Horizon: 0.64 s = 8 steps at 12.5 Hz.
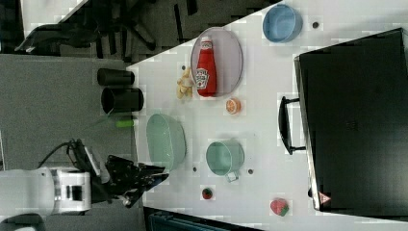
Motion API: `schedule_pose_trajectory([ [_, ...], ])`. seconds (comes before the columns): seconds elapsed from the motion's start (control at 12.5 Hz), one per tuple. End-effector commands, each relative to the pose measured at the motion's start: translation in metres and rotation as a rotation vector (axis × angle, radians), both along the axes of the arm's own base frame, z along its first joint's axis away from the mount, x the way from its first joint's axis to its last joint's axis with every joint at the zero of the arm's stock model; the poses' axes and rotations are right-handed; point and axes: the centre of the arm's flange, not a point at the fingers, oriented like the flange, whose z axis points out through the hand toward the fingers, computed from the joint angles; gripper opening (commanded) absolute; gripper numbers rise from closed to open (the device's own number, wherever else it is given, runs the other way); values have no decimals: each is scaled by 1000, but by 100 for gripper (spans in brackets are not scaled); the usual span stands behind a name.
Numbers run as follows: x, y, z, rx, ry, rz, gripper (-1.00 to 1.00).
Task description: Flap open oven.
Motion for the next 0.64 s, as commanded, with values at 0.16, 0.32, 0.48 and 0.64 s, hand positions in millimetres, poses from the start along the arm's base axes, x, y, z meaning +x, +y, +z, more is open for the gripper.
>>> schedule_pose_trajectory([
  [0.16,1,-54,-28,-7,-72,322,-65],
  [0.32,1,-79,-48,-28,-85,422,-65],
  [0.48,4,-105,-64,-67,-98,516,-65],
  [0.64,10,-129,-78,-98,-119,560,-65],
])
